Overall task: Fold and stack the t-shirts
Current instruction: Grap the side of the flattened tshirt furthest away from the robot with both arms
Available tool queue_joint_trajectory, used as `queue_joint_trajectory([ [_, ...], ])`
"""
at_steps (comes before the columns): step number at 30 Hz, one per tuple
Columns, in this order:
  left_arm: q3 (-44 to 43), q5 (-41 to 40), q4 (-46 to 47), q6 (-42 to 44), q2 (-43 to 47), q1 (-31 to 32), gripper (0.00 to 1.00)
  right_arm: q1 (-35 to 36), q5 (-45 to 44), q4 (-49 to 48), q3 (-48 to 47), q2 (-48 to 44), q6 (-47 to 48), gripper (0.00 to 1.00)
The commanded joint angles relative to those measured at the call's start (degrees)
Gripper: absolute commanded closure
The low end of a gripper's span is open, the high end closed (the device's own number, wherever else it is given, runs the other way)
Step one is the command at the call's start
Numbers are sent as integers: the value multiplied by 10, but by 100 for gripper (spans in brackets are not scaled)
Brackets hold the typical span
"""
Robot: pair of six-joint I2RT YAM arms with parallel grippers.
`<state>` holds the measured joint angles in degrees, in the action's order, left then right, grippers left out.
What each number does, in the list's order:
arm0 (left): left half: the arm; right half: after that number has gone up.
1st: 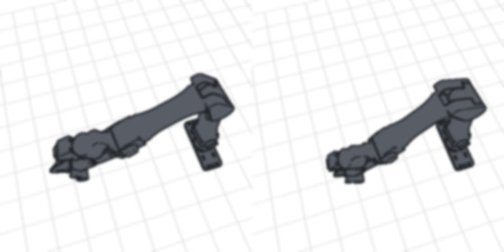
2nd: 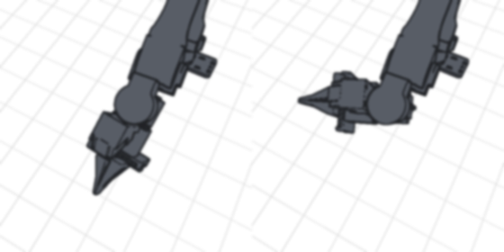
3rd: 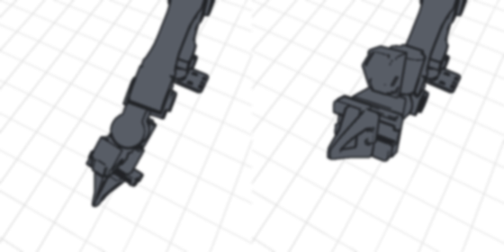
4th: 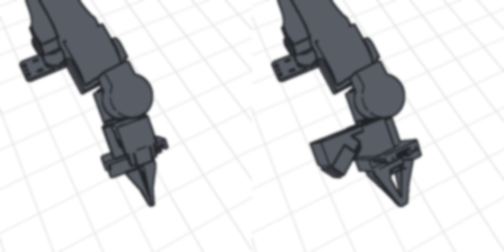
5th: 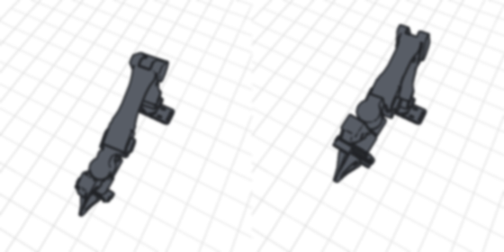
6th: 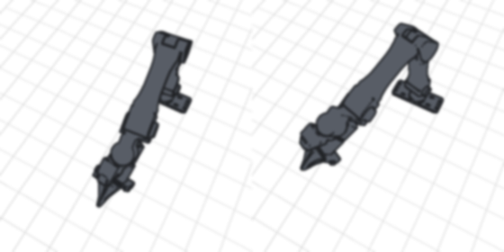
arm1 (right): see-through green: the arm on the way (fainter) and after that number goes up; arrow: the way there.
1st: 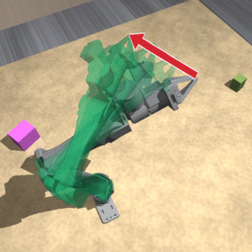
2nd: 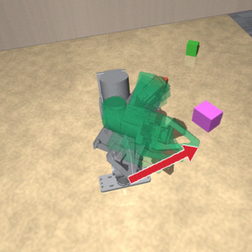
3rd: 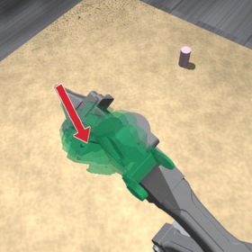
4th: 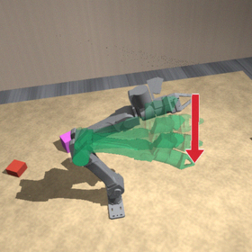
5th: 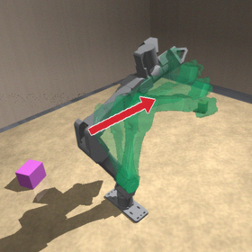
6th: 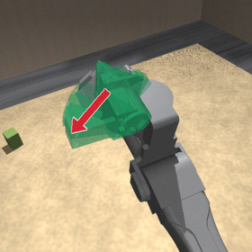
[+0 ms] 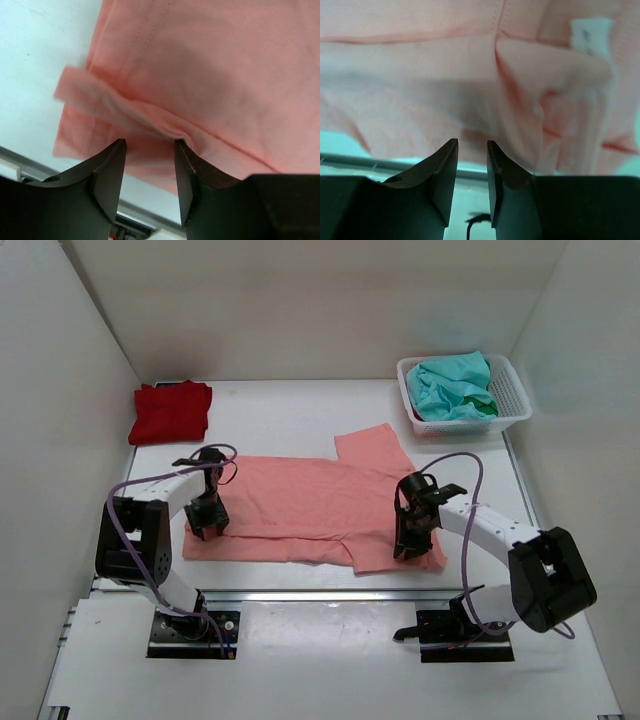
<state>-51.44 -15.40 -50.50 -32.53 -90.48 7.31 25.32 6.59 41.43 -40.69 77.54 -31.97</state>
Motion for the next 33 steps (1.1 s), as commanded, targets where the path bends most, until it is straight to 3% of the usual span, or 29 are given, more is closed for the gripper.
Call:
queue_joint_trajectory([
  [1, -81, 34, -56, 7, 41, -13, 44, -6, -17, 90, -61, -55, -4, 73],
  [4, -161, 49, -74, 9, 50, -34, 41, -15, -16, 118, -156, -62, 3, 70],
  [7, -232, 40, -67, 18, 35, -52, 40, -42, -6, 85, -206, -28, 33, 67],
  [15, -282, -9, 35, 77, -78, -94, 33, -110, -39, -76, -328, 139, 81, 65],
  [19, -352, -24, 63, 93, -168, -95, 35, -128, -43, -69, -438, 235, 96, 64],
  [25, -465, -22, 47, 104, -282, -99, 37, -144, -47, -62, -514, 319, 103, 64],
  [33, -502, 1, 53, 111, -340, -100, 41, -155, -50, -56, -568, 372, 103, 66],
])
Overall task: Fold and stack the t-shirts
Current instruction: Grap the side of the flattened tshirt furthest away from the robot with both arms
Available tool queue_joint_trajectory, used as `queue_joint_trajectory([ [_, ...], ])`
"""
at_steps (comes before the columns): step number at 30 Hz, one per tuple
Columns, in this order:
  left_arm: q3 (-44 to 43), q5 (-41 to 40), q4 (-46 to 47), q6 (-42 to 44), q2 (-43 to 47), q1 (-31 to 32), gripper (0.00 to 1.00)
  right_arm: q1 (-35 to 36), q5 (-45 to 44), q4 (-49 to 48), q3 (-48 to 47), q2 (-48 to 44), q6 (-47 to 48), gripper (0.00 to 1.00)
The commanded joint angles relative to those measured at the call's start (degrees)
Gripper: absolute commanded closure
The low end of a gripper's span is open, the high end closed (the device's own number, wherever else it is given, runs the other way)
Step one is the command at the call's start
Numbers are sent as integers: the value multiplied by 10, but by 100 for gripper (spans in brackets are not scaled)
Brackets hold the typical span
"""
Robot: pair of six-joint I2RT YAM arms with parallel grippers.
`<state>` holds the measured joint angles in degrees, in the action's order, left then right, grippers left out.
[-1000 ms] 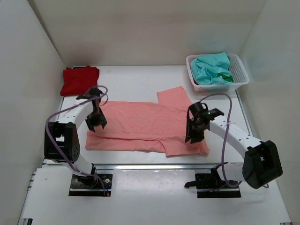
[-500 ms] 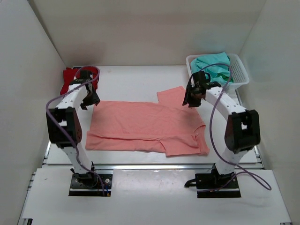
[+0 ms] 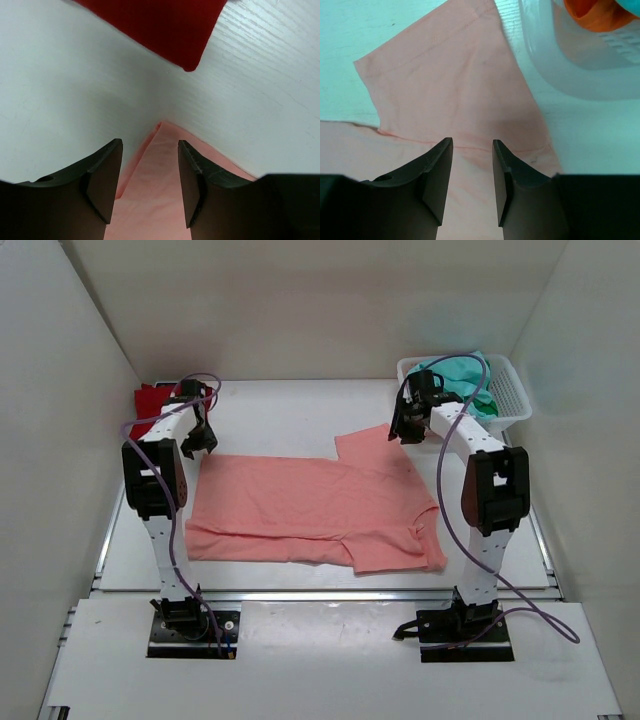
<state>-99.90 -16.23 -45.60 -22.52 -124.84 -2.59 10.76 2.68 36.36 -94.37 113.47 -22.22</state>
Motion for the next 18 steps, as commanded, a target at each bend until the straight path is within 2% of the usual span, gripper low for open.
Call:
queue_joint_trajectory([
  [1, -17, 13, 8, 13, -1, -1, 40, -11, -14, -6, -35, 17, 7, 65],
  [9, -7, 28, 3, 17, -14, 7, 37, -14, -19, -3, -69, 52, 9, 65],
  [14, -33, 54, -23, 14, -47, 4, 32, -16, -23, -4, -77, 61, 11, 66],
  [15, -35, 55, -28, 17, -57, 4, 34, -15, -22, -2, -79, 61, 11, 65],
  [17, -47, 52, -49, 14, -68, 7, 52, -15, -22, -1, -78, 61, 12, 66],
  [18, -49, 51, -57, 13, -72, 9, 55, -15, -24, -1, -78, 64, 11, 65],
])
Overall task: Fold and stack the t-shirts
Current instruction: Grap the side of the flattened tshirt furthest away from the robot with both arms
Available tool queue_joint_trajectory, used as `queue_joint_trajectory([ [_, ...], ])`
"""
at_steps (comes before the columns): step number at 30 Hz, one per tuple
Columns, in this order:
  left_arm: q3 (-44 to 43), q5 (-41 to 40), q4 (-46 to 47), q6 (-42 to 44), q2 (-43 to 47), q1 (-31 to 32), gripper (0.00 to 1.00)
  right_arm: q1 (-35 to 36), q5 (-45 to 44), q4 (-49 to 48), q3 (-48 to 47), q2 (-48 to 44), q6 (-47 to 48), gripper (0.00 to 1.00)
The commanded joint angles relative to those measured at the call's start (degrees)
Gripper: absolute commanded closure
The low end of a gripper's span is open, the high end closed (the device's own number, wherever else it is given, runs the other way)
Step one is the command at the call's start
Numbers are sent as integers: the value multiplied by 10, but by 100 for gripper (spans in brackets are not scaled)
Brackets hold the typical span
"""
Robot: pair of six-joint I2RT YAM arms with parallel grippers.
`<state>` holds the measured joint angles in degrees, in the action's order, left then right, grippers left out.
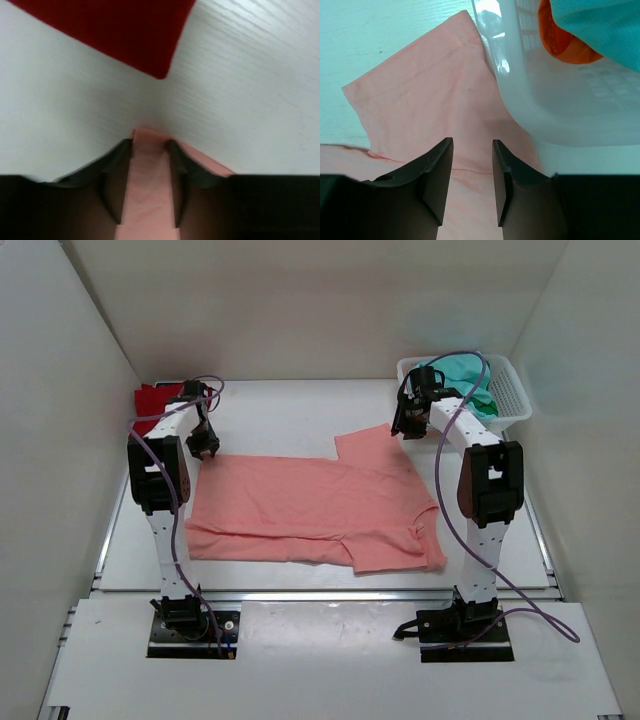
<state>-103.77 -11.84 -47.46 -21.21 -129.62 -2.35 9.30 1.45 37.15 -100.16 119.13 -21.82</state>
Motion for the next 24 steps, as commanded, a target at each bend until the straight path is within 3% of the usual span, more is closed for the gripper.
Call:
queue_joint_trajectory([
  [1, -11, 6, -40, -1, -30, 7, 67, -1, -12, -9, -21, 4, 7, 66],
  [4, -7, 3, -48, -5, -34, 9, 98, 1, -13, -8, -21, 3, 9, 65],
  [5, -6, 4, -50, -5, -30, 8, 100, -2, -15, -7, -21, 6, 10, 66],
  [16, 3, 39, -14, 3, 2, 10, 100, 8, -55, -5, -91, 82, 20, 62],
  [24, 22, 41, -11, 6, 20, 7, 100, 24, -103, 65, -157, 147, 17, 60],
])
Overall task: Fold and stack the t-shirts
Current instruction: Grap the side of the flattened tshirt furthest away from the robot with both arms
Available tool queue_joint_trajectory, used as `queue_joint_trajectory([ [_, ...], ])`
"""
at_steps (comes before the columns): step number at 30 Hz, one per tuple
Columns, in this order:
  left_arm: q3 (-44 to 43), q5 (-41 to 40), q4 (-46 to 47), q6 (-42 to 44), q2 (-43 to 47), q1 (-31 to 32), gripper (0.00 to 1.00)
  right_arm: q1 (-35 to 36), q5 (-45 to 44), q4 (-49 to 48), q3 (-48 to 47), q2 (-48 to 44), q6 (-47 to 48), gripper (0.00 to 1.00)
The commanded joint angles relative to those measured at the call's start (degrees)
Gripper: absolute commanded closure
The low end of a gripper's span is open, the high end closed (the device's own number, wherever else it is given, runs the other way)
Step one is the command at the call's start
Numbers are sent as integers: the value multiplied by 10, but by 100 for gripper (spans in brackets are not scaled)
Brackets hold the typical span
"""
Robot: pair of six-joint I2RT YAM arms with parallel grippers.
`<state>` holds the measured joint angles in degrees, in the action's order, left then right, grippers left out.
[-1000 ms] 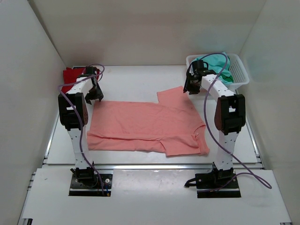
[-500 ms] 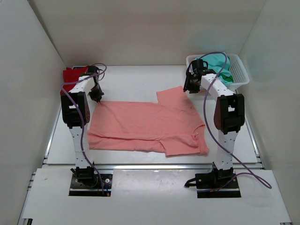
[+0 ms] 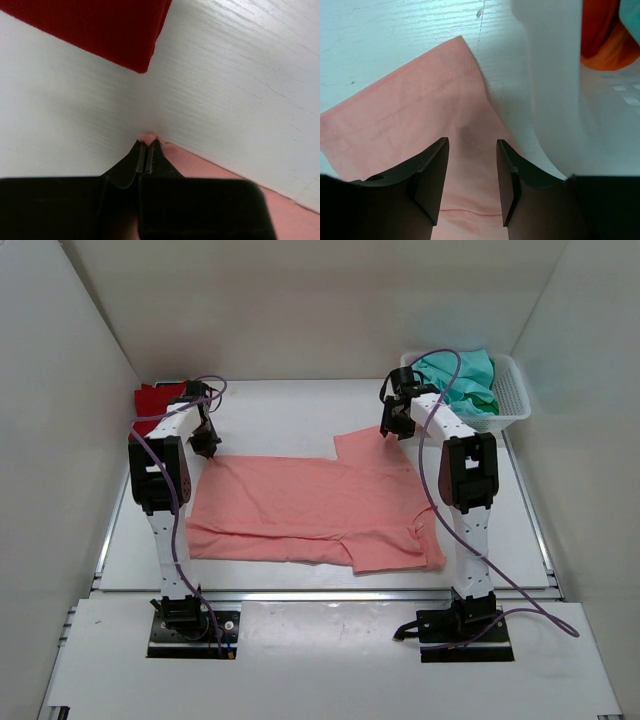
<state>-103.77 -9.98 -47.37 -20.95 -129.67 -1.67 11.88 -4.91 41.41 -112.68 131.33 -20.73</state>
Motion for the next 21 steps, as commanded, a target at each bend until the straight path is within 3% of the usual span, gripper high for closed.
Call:
queue_joint_trajectory([
  [1, 28, 22, -11, 4, 20, -2, 100, -4, -44, 22, -33, 29, 7, 59],
  [7, 15, 29, -11, 7, 20, -4, 100, -8, -42, 29, -3, 27, 3, 54],
  [21, 15, 29, -16, 6, 20, -2, 99, -20, -11, 23, 33, 38, 21, 54],
])
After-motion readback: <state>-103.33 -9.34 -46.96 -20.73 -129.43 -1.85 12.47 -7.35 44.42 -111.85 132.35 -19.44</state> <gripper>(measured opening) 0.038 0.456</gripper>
